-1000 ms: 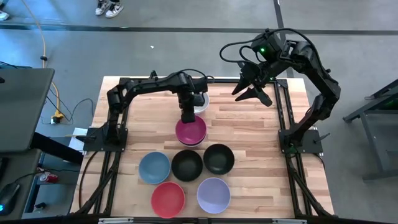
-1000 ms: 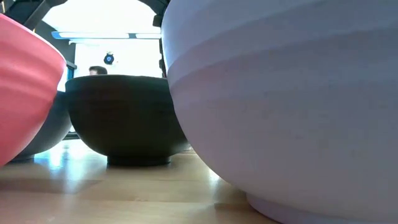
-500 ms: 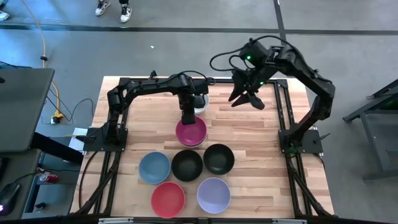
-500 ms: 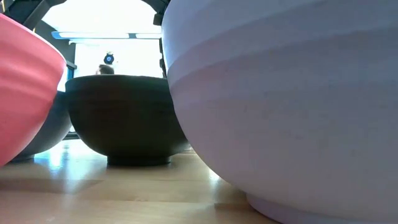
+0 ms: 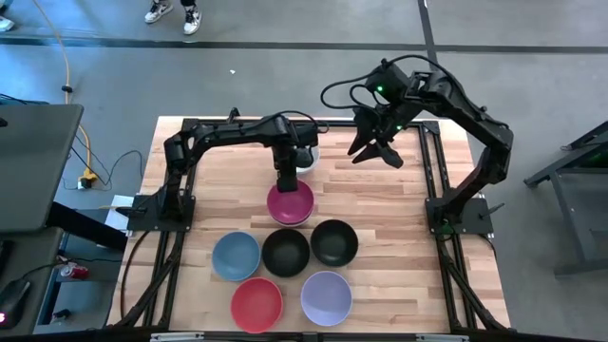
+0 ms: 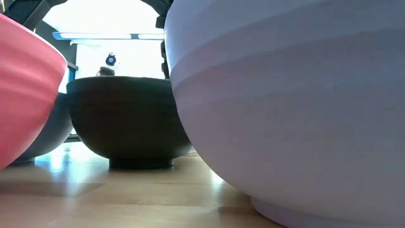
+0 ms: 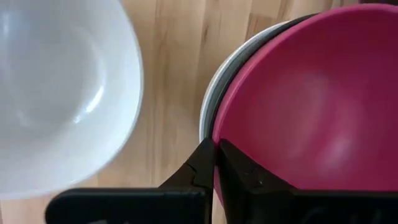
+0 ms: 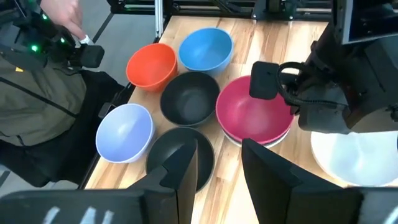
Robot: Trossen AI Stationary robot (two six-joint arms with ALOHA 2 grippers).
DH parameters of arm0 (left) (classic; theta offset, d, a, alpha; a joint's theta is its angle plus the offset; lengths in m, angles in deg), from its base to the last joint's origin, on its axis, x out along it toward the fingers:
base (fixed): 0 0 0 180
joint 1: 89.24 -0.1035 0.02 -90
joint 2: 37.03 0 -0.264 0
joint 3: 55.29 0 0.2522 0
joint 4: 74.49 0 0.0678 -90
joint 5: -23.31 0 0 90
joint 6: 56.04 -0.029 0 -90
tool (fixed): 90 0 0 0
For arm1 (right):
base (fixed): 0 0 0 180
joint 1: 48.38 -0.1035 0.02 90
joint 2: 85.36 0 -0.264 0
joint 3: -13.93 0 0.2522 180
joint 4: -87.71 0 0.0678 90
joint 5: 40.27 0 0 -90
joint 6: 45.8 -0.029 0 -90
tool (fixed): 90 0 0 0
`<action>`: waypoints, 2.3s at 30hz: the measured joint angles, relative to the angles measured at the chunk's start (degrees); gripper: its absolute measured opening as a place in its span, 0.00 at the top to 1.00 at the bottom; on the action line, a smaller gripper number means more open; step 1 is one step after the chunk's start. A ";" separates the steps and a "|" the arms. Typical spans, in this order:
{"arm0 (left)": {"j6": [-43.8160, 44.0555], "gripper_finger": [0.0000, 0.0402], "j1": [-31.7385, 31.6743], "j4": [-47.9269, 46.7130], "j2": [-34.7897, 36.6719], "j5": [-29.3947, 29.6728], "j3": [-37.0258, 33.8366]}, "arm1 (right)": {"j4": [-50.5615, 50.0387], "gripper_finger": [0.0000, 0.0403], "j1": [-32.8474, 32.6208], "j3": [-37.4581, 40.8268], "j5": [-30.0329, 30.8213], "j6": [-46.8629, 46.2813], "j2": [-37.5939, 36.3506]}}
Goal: Nest bowls inside each other
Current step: Stack the pink bowl on top of the black bowl, then stack the white bowl on top of the pink bowl
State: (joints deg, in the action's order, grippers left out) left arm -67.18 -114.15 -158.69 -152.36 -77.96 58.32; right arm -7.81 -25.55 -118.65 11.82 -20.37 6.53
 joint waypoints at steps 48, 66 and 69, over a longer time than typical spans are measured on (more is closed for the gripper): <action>-4.42 0.58 -25.35 10.67 -0.44 -0.97 -0.42 | 0.10 0.71 1.19 5.38 -8.16 12.11 -0.46; -5.52 0.58 -22.29 11.37 -7.51 -0.35 -0.46 | 3.77 0.71 2.05 5.33 -9.16 11.42 -0.49; -5.94 0.58 -22.33 11.40 -7.91 -0.67 -0.39 | 3.72 0.71 2.05 5.33 -9.18 10.58 -0.49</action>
State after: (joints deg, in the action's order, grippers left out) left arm -73.12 -136.48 -147.30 -160.27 -78.63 57.93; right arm -4.09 -23.50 -113.32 2.64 -9.80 6.04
